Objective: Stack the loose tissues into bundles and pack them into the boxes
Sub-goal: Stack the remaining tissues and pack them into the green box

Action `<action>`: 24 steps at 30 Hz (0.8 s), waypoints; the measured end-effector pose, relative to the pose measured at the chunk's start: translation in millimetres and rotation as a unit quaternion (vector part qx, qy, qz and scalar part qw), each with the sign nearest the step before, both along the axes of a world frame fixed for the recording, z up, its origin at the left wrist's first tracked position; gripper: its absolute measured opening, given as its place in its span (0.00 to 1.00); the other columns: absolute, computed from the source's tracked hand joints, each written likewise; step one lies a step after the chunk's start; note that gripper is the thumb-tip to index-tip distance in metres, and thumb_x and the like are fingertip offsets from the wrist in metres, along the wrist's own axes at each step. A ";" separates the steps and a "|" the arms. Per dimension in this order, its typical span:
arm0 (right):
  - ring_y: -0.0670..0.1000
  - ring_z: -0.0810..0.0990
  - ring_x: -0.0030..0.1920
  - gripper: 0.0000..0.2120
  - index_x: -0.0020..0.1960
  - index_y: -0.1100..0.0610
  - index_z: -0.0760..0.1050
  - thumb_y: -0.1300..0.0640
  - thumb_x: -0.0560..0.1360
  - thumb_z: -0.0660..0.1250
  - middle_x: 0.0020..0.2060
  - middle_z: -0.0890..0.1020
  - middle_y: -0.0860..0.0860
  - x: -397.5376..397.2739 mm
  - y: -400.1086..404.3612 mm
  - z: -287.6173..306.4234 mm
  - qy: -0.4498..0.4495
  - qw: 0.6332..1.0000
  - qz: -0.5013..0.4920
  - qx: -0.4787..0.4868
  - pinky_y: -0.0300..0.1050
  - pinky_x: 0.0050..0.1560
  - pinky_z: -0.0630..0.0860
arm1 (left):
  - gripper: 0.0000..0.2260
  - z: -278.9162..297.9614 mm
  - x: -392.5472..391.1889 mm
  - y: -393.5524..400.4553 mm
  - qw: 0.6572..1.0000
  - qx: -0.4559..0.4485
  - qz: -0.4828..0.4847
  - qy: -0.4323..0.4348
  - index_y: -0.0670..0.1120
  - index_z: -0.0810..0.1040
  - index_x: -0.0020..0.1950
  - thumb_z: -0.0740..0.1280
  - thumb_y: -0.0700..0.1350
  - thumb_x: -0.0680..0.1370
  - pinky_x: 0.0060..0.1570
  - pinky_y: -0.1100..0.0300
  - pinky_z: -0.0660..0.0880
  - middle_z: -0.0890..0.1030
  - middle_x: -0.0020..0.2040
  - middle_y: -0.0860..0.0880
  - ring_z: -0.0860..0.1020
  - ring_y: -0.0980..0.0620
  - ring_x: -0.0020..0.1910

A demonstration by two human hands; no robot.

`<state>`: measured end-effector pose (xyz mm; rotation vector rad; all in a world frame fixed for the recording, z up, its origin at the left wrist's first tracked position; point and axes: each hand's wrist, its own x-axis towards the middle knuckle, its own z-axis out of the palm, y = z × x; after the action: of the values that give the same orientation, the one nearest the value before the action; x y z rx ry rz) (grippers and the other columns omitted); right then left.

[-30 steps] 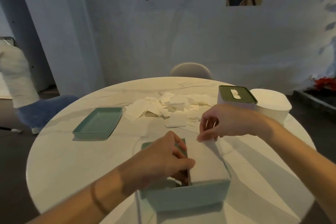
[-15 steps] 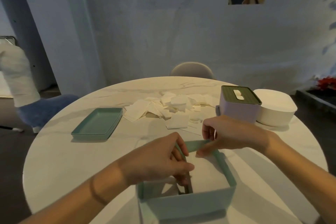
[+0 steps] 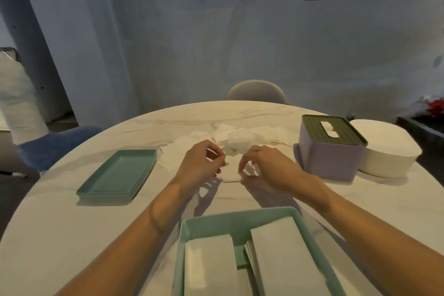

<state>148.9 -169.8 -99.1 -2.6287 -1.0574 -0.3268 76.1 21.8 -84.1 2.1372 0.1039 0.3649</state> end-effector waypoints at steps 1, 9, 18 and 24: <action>0.47 0.78 0.51 0.09 0.54 0.43 0.83 0.45 0.74 0.74 0.58 0.81 0.43 2.5 2.7 -2.6 -0.010 1.000 0.004 0.007 0.43 0.52 0.78 | 0.04 -4.3 5.2 0.5 1.000 0.010 -0.002 -0.018 0.46 0.80 0.54 0.71 0.42 0.80 0.43 0.63 0.82 0.84 0.47 0.50 0.83 0.55 0.40; 0.45 0.82 0.47 0.05 0.52 0.50 0.83 0.51 0.78 0.71 0.45 0.84 0.42 19.8 -3.6 -9.9 0.143 0.962 0.068 0.224 0.38 0.50 0.79 | 0.16 -24.3 17.7 17.5 0.982 0.109 -0.132 -0.076 0.58 0.79 0.62 0.75 0.44 0.77 0.51 0.69 0.77 0.80 0.60 0.60 0.78 0.58 0.55; 0.47 0.82 0.51 0.16 0.58 0.50 0.80 0.44 0.74 0.73 0.52 0.83 0.43 10.3 -22.5 -3.6 0.173 0.955 0.066 0.232 0.43 0.54 0.82 | 0.05 -26.8 15.3 8.8 0.990 -0.014 -0.075 -0.118 0.55 0.83 0.55 0.71 0.46 0.80 0.48 0.63 0.81 0.83 0.50 0.60 0.81 0.59 0.49; 0.44 0.71 0.67 0.37 0.73 0.41 0.68 0.28 0.69 0.70 0.73 0.69 0.38 14.8 -43.8 -7.0 0.167 0.985 0.020 -0.027 0.49 0.67 0.74 | 0.12 -35.3 11.6 18.6 0.969 -0.237 -0.045 -0.052 0.43 0.81 0.55 0.71 0.52 0.81 0.43 0.56 0.80 0.85 0.47 0.47 0.82 0.48 0.48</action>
<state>163.7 -213.5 -106.1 -2.5823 -1.0123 0.1505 87.7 40.4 -119.4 1.6415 0.0283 0.3575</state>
